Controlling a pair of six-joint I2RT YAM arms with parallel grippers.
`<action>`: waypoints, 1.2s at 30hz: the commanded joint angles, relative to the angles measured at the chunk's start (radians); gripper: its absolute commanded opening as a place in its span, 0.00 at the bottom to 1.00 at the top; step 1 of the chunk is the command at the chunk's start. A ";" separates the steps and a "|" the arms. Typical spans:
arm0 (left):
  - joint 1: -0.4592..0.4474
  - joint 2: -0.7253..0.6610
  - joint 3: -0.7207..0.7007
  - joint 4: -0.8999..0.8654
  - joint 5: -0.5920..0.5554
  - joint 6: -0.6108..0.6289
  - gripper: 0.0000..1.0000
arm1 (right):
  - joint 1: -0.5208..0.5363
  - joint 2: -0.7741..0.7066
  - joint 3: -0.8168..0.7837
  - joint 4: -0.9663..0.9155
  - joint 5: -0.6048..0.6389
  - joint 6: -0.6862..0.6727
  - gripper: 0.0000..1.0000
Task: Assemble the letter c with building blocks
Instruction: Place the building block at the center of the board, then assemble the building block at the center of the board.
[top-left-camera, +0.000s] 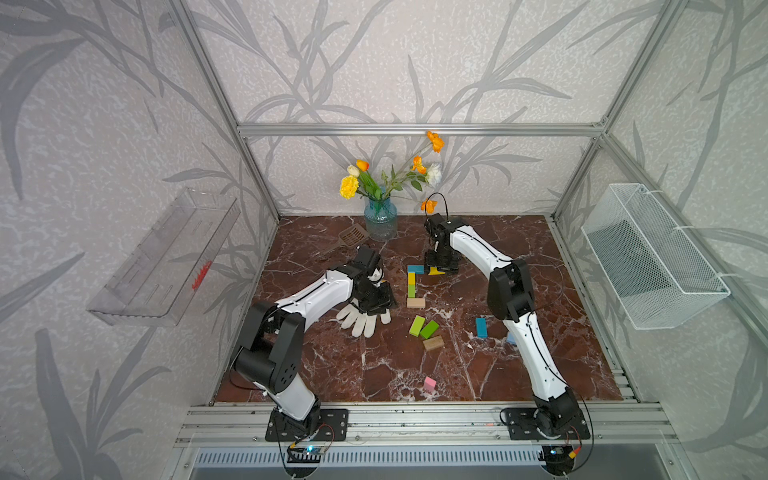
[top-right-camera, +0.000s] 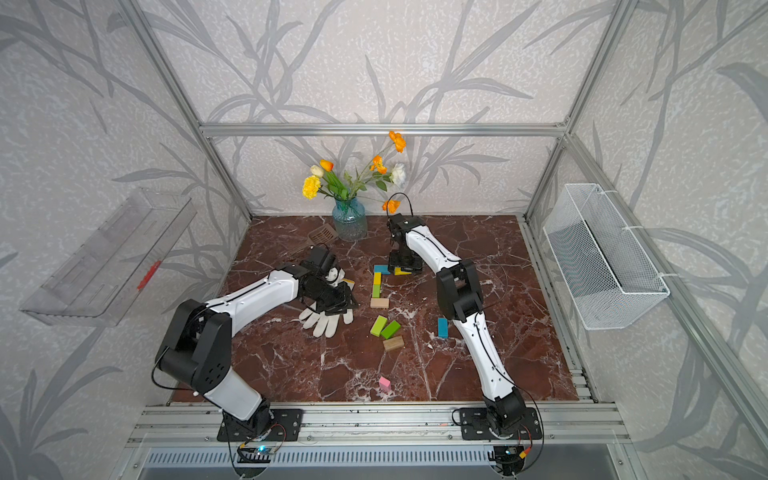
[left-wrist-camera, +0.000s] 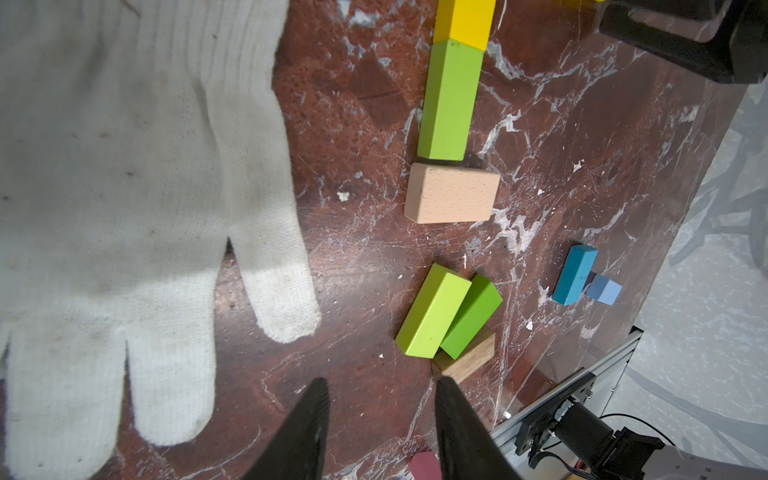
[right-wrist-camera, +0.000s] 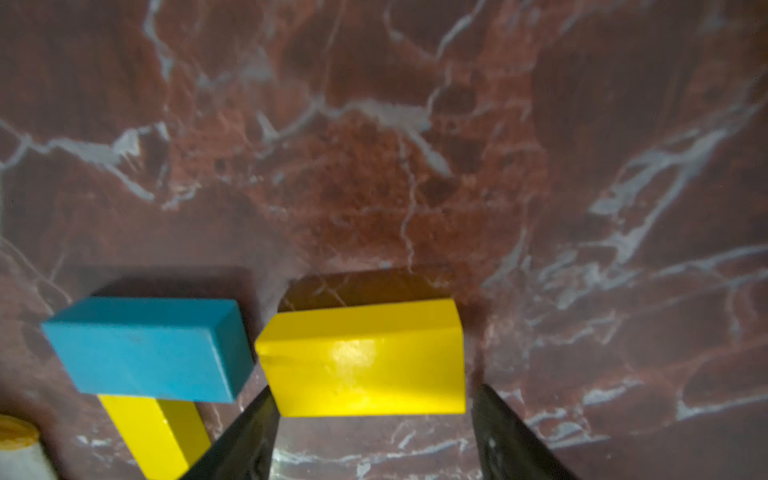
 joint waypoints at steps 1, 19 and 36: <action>0.003 0.011 0.005 -0.001 0.001 0.013 0.43 | -0.007 -0.132 -0.087 0.055 -0.004 0.014 0.66; 0.003 0.012 0.003 0.003 -0.003 0.010 0.43 | -0.116 -0.212 -0.283 0.193 -0.090 -0.046 0.27; 0.004 0.023 0.013 -0.007 -0.001 0.010 0.43 | -0.134 -0.115 -0.254 0.250 -0.147 0.005 0.00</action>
